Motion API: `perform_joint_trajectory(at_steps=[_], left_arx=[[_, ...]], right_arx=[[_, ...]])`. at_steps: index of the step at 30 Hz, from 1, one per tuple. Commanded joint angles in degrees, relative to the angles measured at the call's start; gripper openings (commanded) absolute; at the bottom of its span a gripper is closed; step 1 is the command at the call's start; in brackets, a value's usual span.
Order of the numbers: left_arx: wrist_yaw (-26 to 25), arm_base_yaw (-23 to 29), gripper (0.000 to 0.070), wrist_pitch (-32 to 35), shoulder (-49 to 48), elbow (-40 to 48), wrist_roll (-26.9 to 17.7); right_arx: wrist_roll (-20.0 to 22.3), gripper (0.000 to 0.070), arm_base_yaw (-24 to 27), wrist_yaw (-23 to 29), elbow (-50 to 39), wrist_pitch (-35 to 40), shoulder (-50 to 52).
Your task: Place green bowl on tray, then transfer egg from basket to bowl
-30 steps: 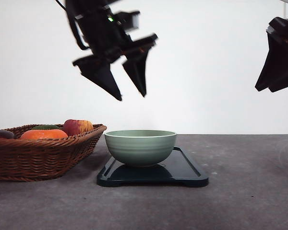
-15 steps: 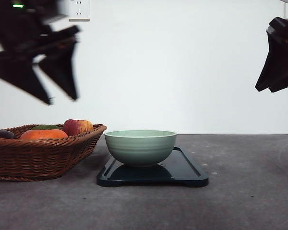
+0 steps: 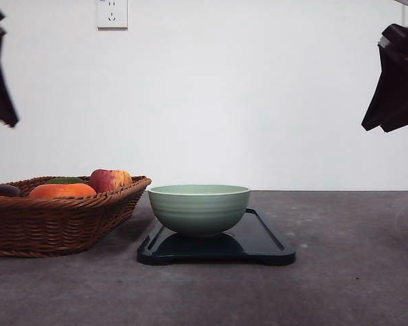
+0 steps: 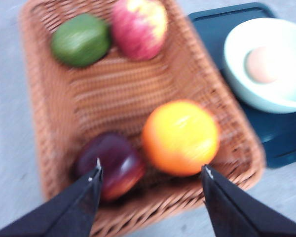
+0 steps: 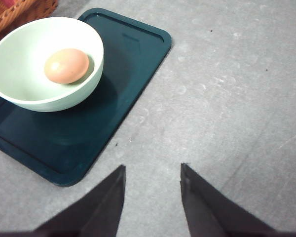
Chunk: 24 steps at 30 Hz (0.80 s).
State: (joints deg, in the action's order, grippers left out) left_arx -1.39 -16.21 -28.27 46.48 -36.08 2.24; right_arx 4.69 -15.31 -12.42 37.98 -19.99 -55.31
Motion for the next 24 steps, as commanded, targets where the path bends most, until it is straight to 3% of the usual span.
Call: perform_joint_trajectory(at_steps=[1,10,13,14,24], left_arx=[[-0.11,0.41,0.0390,0.80,-0.34,-0.20,0.11],[-0.03,1.04,0.0368,1.02,-1.90,-0.17,-0.54],[-0.13,1.03,0.0034,0.68,-1.90,-0.17,-0.68],[-0.13,1.03,0.0000,0.67,-1.90,-0.18,-0.70],[-0.09,1.03,0.0001,0.79,-1.90,-0.20,-0.72]], right_arx=[[0.39,0.0208,-0.20,-0.27,0.24,0.31,-0.52],[0.50,0.0207,-0.17,-0.17,0.24,-0.45,-0.50],[0.50,0.0016,-0.17,0.01,0.24,-0.51,-0.50],[0.46,0.0006,-0.19,-0.09,0.25,-0.36,-0.50],[0.26,0.0012,-0.20,-2.58,0.26,0.63,-0.37]])
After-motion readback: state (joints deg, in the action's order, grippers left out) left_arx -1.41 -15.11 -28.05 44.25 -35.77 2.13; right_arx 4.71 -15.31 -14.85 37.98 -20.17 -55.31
